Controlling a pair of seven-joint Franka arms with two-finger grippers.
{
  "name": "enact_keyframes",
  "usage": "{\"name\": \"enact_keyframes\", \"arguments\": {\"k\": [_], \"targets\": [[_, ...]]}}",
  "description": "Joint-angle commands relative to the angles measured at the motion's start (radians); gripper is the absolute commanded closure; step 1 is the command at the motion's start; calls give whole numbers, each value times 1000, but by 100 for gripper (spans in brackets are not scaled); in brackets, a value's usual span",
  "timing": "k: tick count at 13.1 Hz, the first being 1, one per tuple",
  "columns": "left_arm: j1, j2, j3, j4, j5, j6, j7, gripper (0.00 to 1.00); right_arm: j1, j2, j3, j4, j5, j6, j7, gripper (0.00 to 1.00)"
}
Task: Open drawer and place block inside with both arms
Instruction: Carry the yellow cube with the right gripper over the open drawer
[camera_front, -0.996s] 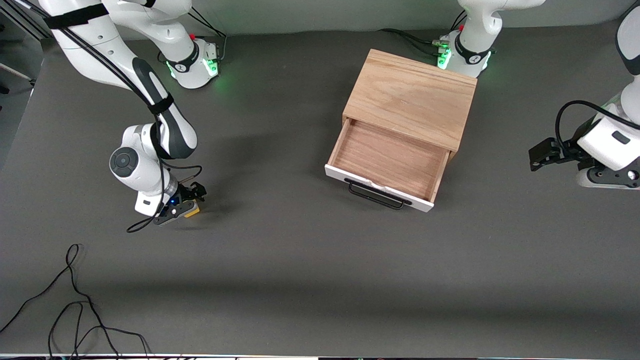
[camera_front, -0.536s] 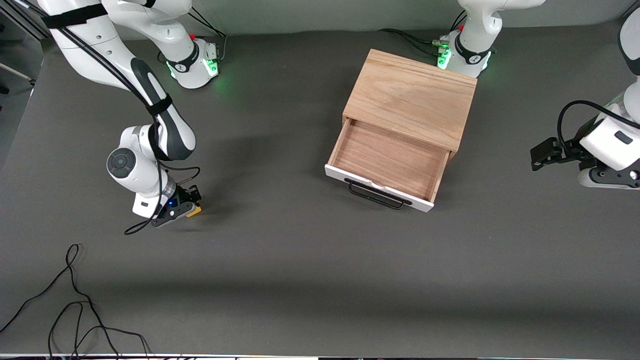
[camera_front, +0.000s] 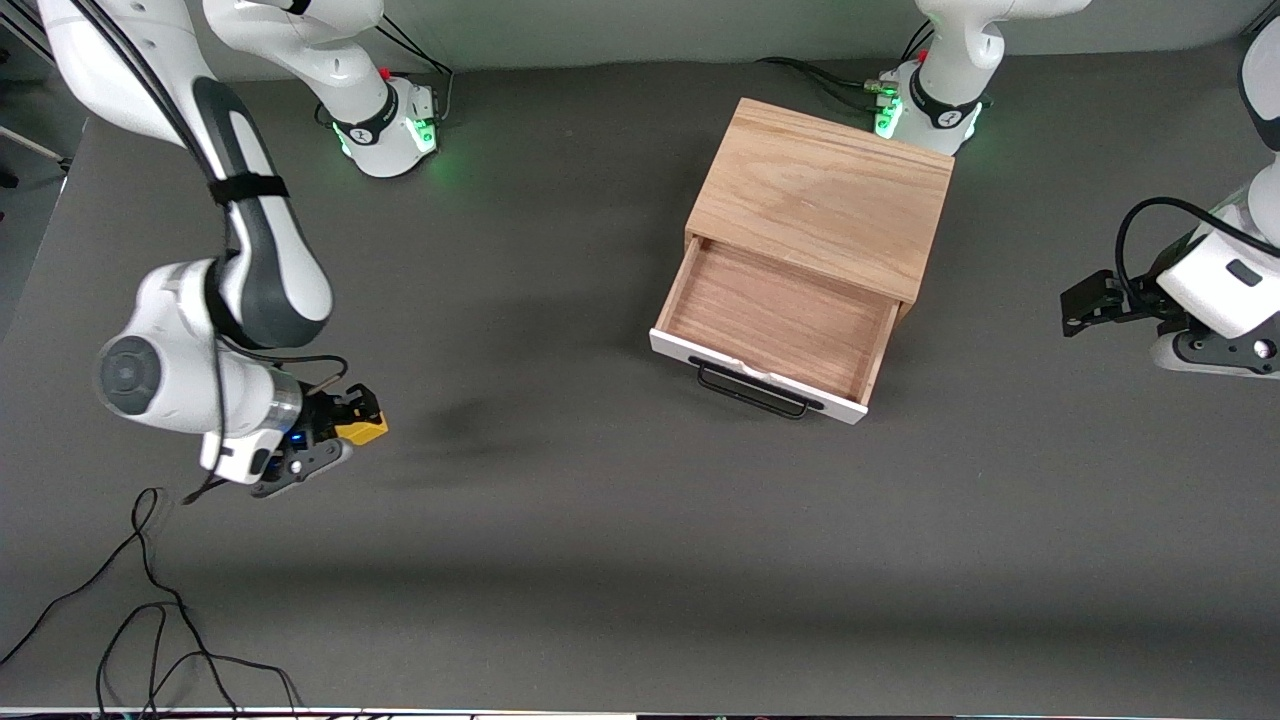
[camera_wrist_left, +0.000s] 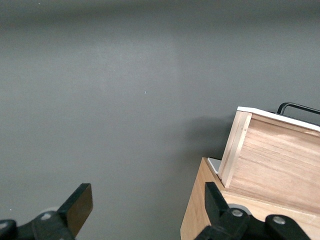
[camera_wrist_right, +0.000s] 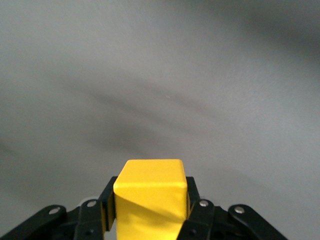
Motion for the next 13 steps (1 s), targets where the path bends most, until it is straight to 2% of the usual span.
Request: {"name": "enact_keyframes", "arguments": {"k": [1, 3, 8, 10, 13], "targets": [[-10, -33, 12, -22, -10, -12, 22, 0, 22, 16, 7, 172, 22, -176, 149, 83], [-10, -31, 12, -22, -10, -12, 22, 0, 95, 16, 7, 238, 22, -247, 307, 83], [-10, -31, 11, -18, -14, -13, 20, 0, 304, 30, 7, 366, 45, -252, 736, 84], [-10, -31, 11, -18, -23, -15, 20, 0, 382, 62, 7, 407, 97, -249, 875, 84], [-10, -31, 12, -18, -23, -13, 20, 0, 496, 155, 10, 562, 102, -246, 1095, 84]]}}
